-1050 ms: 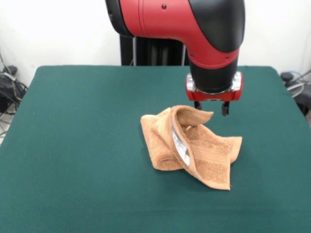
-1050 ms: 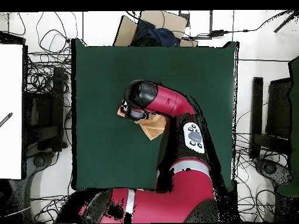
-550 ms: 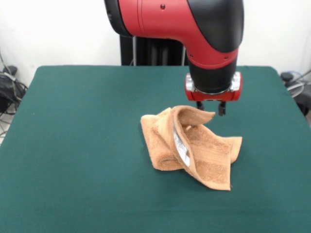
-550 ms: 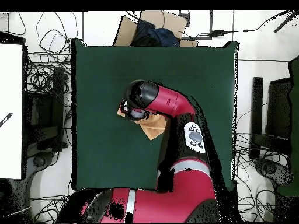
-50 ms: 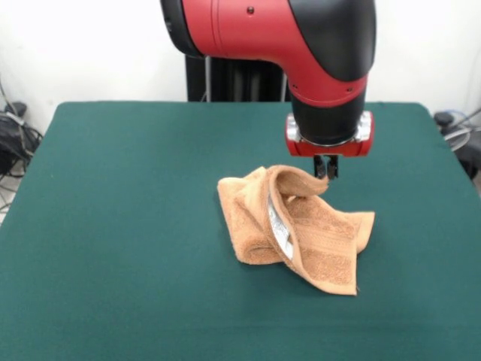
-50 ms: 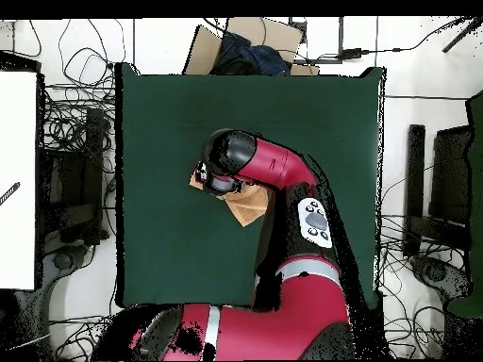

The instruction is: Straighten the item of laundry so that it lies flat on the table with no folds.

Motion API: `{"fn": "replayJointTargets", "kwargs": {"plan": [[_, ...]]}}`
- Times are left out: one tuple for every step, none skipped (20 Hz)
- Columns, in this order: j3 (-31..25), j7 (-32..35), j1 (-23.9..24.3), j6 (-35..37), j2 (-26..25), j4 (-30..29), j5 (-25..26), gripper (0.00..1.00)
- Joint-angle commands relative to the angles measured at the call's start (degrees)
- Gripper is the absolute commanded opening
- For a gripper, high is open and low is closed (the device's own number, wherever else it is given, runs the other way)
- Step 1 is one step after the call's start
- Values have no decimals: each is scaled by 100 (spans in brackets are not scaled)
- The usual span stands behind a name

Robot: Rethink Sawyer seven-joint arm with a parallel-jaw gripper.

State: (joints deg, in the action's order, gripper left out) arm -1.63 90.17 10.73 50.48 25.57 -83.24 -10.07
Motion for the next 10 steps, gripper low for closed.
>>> {"fn": "replayJointTargets", "kwargs": {"plan": [[-602,313,62,-423,-53,-8,45,0],[-574,367,42,-384,-14,-22,32,0],[-573,359,44,-379,12,-56,35,0],[-571,361,42,-362,11,-52,35,0],[-582,353,50,-412,66,-148,25,0],[-590,359,55,-442,94,-203,12,0],[-590,362,58,-448,56,-178,13,0],[-591,365,60,-452,51,-181,11,0],[-605,353,71,-455,48,-195,3,0],[-604,364,69,-441,63,-205,-7,0]]}}
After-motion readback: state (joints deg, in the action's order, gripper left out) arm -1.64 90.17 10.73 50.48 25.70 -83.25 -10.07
